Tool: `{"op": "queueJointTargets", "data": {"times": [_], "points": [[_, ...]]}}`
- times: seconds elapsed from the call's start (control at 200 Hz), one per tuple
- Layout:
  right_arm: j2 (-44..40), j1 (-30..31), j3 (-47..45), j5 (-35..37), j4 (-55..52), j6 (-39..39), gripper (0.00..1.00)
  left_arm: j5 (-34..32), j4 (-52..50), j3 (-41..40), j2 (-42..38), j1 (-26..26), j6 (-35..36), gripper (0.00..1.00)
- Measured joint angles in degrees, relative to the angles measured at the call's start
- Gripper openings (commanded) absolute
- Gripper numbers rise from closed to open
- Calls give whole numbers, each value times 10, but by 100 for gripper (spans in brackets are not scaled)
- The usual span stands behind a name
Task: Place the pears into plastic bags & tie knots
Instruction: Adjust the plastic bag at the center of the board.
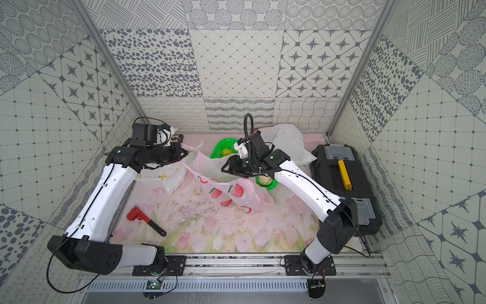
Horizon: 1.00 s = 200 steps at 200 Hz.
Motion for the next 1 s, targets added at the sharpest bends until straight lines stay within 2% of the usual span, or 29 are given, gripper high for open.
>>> {"op": "queueJointTargets", "data": {"times": [0.125, 0.275, 0.455, 0.68, 0.825, 1.001], "points": [[33, 34, 110, 10, -58, -42, 63, 1, -10, 41, -25, 0, 0, 0], [33, 36, 222, 1, -113, -82, 67, -3, -33, 99, -48, 0, -1, 0], [33, 28, 270, -49, -95, -88, 70, -6, -58, 124, -21, 0, -2, 0], [89, 45, 255, -111, 12, -10, 70, 1, -73, 118, 13, -2, -14, 0], [129, 73, 183, -151, 157, 103, 71, 10, -68, 112, 16, -5, -18, 0], [158, 81, 191, -210, 262, 210, 73, 10, -60, 92, 27, -4, -20, 0]]}}
